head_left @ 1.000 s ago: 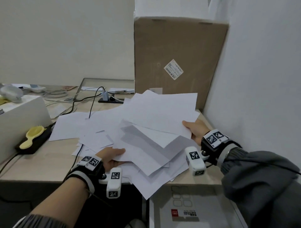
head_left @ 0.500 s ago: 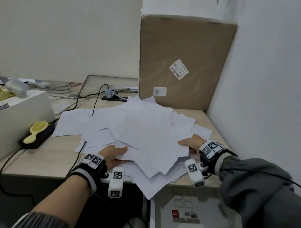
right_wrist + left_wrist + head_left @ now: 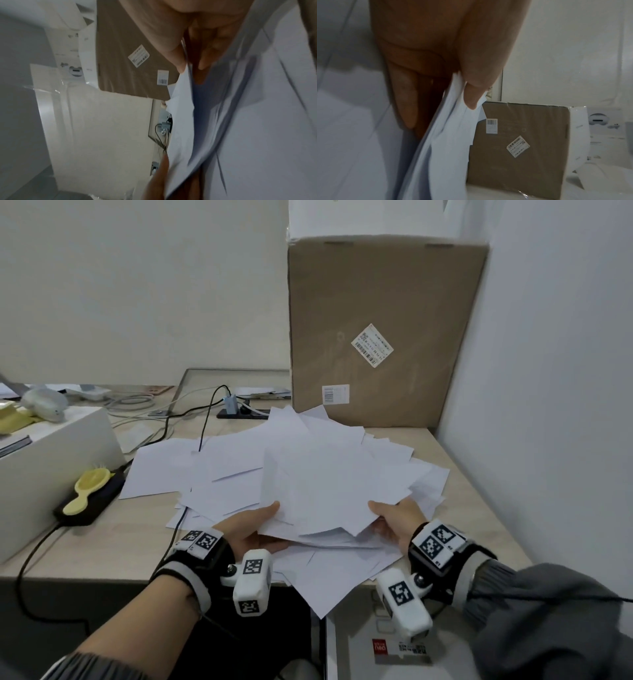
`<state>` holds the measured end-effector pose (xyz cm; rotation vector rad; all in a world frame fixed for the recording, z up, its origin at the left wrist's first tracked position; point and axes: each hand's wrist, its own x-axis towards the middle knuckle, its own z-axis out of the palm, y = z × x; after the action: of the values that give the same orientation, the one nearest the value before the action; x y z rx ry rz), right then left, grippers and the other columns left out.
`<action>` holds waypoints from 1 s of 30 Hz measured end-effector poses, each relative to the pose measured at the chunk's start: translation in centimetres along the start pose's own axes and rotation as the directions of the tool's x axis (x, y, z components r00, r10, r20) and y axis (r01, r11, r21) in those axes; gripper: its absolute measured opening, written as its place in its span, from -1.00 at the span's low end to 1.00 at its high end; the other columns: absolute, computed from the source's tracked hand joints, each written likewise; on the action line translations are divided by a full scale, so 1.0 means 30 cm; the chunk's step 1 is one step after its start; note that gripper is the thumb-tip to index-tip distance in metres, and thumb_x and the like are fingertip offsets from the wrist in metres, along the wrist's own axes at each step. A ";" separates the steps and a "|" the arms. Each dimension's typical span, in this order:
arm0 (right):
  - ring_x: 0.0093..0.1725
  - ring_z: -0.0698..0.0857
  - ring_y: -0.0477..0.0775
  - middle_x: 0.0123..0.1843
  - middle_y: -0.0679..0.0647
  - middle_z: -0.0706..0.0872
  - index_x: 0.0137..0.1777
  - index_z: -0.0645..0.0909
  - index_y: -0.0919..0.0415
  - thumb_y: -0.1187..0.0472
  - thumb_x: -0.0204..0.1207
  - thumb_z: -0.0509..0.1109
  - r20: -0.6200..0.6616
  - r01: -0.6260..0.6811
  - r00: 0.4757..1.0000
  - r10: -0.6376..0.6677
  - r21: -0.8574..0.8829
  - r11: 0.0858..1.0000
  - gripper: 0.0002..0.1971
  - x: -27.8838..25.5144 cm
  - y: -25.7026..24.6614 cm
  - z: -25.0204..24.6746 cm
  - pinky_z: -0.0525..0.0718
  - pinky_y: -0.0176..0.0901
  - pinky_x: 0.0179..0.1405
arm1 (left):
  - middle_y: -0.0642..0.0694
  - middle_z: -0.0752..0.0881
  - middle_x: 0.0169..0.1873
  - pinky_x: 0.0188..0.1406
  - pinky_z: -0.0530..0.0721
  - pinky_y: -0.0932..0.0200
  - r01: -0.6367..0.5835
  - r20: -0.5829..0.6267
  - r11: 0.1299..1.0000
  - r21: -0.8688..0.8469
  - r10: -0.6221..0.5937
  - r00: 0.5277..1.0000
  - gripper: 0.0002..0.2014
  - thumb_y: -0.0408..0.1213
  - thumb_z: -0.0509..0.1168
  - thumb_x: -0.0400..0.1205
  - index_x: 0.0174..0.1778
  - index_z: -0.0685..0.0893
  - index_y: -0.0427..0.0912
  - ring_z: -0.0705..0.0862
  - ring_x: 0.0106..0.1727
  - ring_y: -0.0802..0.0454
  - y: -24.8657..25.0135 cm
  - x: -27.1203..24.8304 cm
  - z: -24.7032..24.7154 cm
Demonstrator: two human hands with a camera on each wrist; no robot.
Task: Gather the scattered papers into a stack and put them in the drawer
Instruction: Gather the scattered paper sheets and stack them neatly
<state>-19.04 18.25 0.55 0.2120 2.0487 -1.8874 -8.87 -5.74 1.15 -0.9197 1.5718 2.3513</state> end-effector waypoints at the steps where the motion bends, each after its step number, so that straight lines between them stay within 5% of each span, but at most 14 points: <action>1: -0.45 0.69 0.12 -0.19 0.26 0.78 -0.03 0.64 0.36 0.27 0.52 0.44 0.067 -0.060 0.996 0.062 -0.028 0.998 -0.86 -0.022 0.000 0.019 0.49 -0.33 -0.67 | -0.32 0.75 0.04 -0.25 0.81 -0.12 0.020 0.029 1.000 -0.004 -0.020 0.999 -0.66 -0.10 0.31 0.65 0.18 0.63 -0.30 0.72 0.02 -0.24 0.005 -0.004 0.008; 5: -0.69 0.56 -0.17 -0.48 0.06 0.77 -0.16 0.62 0.27 -0.12 0.56 0.34 0.275 -0.151 0.916 0.293 -0.441 0.885 -0.60 -0.092 -0.056 0.017 0.28 -0.41 -0.75 | -0.36 0.74 -0.04 0.01 0.72 -0.24 0.058 0.010 0.996 -0.061 -0.057 0.998 -0.60 -0.03 0.20 0.70 0.17 0.61 -0.34 0.68 0.01 -0.30 0.037 0.005 0.023; 8: -0.66 0.42 -0.14 -0.54 0.01 0.70 -0.29 0.62 0.23 -0.25 0.55 0.25 0.213 -0.087 0.938 0.274 -0.621 0.779 -0.48 -0.078 -0.096 -0.047 0.22 -0.37 -0.70 | -0.40 0.69 0.07 0.22 0.58 -0.35 0.005 -0.121 1.000 0.007 -0.004 0.993 -0.64 -0.10 0.08 0.77 0.21 0.54 -0.36 0.67 0.06 -0.33 0.059 0.025 0.023; 10: -0.64 0.37 -0.10 -0.55 0.01 0.61 -0.38 0.58 0.21 -0.21 0.55 0.29 0.135 -0.065 0.970 0.205 -0.665 0.744 -0.51 -0.062 -0.117 -0.096 0.22 -0.36 -0.69 | -0.38 0.69 0.06 0.04 0.64 -0.23 -0.051 -0.195 0.997 0.054 0.061 0.979 -0.67 -0.16 0.06 0.78 0.18 0.55 -0.37 0.67 0.04 -0.31 0.065 0.034 0.025; 13: -0.48 0.50 0.00 -0.32 0.20 0.71 -0.28 0.60 0.33 0.01 0.59 0.34 0.020 0.041 0.999 -0.036 -0.621 0.782 -0.63 -0.011 -0.124 -0.149 0.50 -0.23 -0.56 | -0.36 0.64 -0.08 0.04 0.58 -0.12 -0.080 -0.226 0.992 0.100 0.101 0.969 -0.69 -0.21 0.06 0.78 -0.08 0.57 -0.36 0.63 -0.12 -0.26 0.073 0.057 0.011; 15: -0.12 0.64 0.14 0.14 0.39 0.70 0.13 0.61 0.47 0.08 0.57 0.37 -0.009 0.096 0.991 -0.130 -0.625 0.775 -0.61 0.020 -0.114 -0.161 0.68 0.03 -0.06 | -0.40 0.65 0.03 0.22 0.59 -0.21 -0.105 -0.227 0.984 0.142 0.136 0.964 -0.71 -0.25 0.03 0.77 -0.05 0.58 -0.33 0.65 0.02 -0.30 0.072 0.077 0.005; 17: 0.33 0.56 0.22 0.47 0.29 0.49 0.47 0.40 0.39 0.09 0.56 0.37 0.009 0.051 0.998 -0.060 -0.658 0.751 -0.44 0.028 -0.093 -0.152 0.57 0.06 0.30 | -0.35 0.67 -0.09 0.00 0.64 -0.13 -0.130 -0.255 0.978 0.164 0.169 0.952 -0.73 -0.28 0.04 0.76 -0.12 0.58 -0.30 0.65 -0.10 -0.25 0.071 0.069 0.012; 19: 0.44 0.49 0.25 0.51 0.29 0.45 0.52 0.33 0.43 0.15 0.58 0.35 0.038 0.059 0.998 -0.045 -0.676 0.734 -0.42 0.030 -0.075 -0.132 0.47 0.03 0.40 | -0.27 0.61 -0.27 -0.23 0.60 -0.01 -0.135 -0.297 0.972 0.192 0.188 0.936 -0.75 -0.34 0.10 0.74 -0.24 0.55 -0.28 0.59 -0.28 -0.17 0.069 0.078 0.008; 23: 0.05 0.52 0.05 0.26 0.36 0.61 0.46 0.42 0.47 0.23 0.55 0.34 0.093 0.099 0.994 -0.050 -0.654 0.750 -0.48 0.028 -0.061 -0.089 0.42 -0.17 0.01 | -0.12 0.52 -0.35 -0.40 0.53 0.18 -0.098 -0.304 0.935 0.341 0.209 0.930 -0.72 -0.61 0.14 0.64 -0.32 0.48 -0.19 0.50 -0.38 0.00 0.069 0.084 -0.001; 24: -0.06 0.54 0.08 0.47 0.38 0.43 0.31 0.53 0.52 0.26 0.53 0.34 0.114 0.113 0.992 -0.050 -0.661 0.742 -0.58 0.021 -0.064 -0.076 0.42 -0.14 -0.07 | -0.12 0.53 -0.35 -0.48 0.55 0.21 -0.056 -0.313 0.922 0.382 0.186 0.931 -0.73 -0.64 0.17 0.60 -0.32 0.49 -0.20 0.50 -0.40 0.01 0.072 0.079 0.000; 25: -0.14 0.59 0.15 0.10 -0.03 0.24 0.13 0.60 0.53 0.26 0.52 0.34 0.132 0.125 0.990 -0.047 -0.674 0.728 -0.69 0.017 -0.068 -0.067 0.11 -0.16 -0.06 | -0.16 0.54 -0.35 -0.53 0.59 0.22 -0.017 -0.319 0.906 0.423 0.166 0.933 -0.77 -0.67 0.19 0.56 -0.29 0.51 -0.26 0.53 -0.40 -0.03 0.078 0.073 0.002; 26: -0.10 0.65 0.19 0.35 0.48 0.49 0.04 0.63 0.51 0.24 0.51 0.35 0.145 0.131 0.989 -0.040 -0.694 0.708 -0.72 0.015 -0.070 -0.060 0.56 0.08 0.29 | -0.23 0.56 -0.33 -0.54 0.63 0.20 0.008 -0.316 0.897 0.443 0.147 0.937 -0.82 -0.69 0.20 0.52 -0.25 0.53 -0.34 0.57 -0.39 -0.10 0.084 0.068 0.004; 27: 0.04 0.67 0.17 0.04 0.41 0.61 0.08 0.64 0.43 0.21 0.52 0.36 0.166 0.140 0.986 -0.028 -0.716 0.684 -0.72 0.007 -0.075 -0.054 0.53 -0.06 0.09 | -0.30 0.56 -0.31 -0.48 0.67 0.14 0.033 -0.304 0.899 0.437 0.113 0.946 -0.85 -0.71 0.19 0.48 -0.20 0.53 -0.41 0.60 -0.38 -0.18 0.093 0.064 0.005; 30: 0.52 0.42 0.14 0.54 0.17 0.41 0.58 0.28 0.34 0.12 0.57 0.35 0.149 0.133 0.988 -0.031 -0.747 0.651 -0.37 0.006 -0.086 -0.053 0.35 -0.10 0.48 | -0.30 0.54 -0.28 -0.51 0.60 0.10 0.074 -0.212 0.918 0.391 0.012 0.977 -0.94 -0.54 0.21 0.55 -0.10 0.49 -0.37 0.55 -0.43 -0.19 0.122 0.048 0.005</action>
<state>-20.33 19.53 2.97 -0.2175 2.5789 -0.8820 -11.75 -7.48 3.21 -1.1073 1.9974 1.8512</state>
